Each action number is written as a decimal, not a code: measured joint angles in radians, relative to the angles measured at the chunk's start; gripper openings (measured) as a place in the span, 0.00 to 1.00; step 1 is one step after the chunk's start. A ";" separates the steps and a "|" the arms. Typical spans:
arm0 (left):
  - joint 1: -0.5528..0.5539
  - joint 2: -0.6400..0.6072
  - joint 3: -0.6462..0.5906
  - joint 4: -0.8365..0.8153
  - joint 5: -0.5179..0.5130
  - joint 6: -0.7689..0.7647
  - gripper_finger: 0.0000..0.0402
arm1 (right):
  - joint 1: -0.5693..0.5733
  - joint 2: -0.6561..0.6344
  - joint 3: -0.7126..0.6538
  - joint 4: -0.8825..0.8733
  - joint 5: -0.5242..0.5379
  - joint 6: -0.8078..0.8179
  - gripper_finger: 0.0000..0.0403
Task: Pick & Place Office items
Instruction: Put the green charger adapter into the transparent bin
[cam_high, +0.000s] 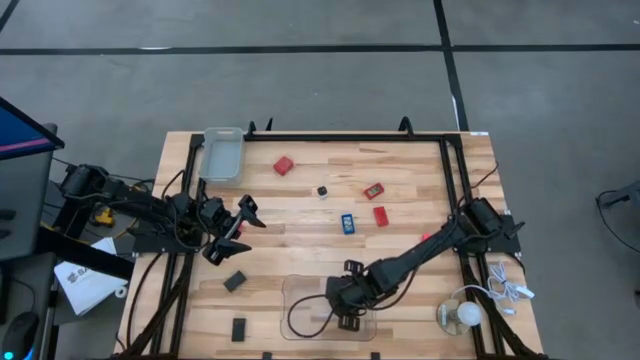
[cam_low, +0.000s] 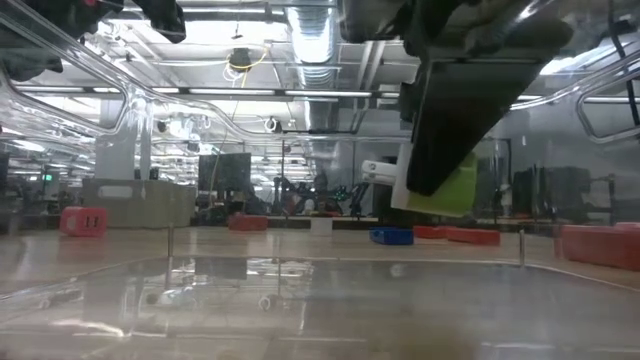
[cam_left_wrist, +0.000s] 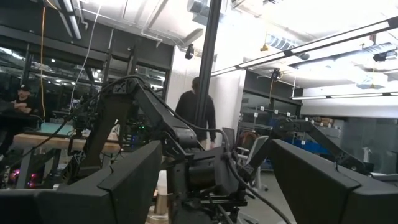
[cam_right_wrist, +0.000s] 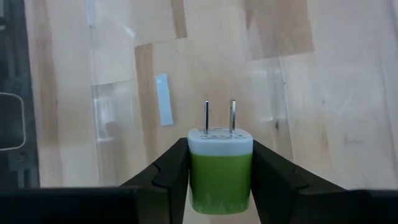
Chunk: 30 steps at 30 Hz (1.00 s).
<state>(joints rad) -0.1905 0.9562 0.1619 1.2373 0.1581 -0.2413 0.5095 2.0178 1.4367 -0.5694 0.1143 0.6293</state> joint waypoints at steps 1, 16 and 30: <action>0.000 0.000 0.000 0.000 0.000 0.000 0.74 | 0.001 0.000 0.000 0.005 0.000 0.001 0.32; 0.000 0.000 0.000 -0.001 0.000 0.000 0.74 | 0.002 0.080 0.006 0.059 -0.035 -0.002 0.32; 0.000 0.000 0.000 -0.002 0.000 -0.001 0.74 | 0.014 0.072 0.044 0.015 -0.046 0.003 0.32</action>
<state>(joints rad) -0.1905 0.9562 0.1619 1.2350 0.1581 -0.2420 0.5239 2.0895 1.4803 -0.5543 0.0688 0.6319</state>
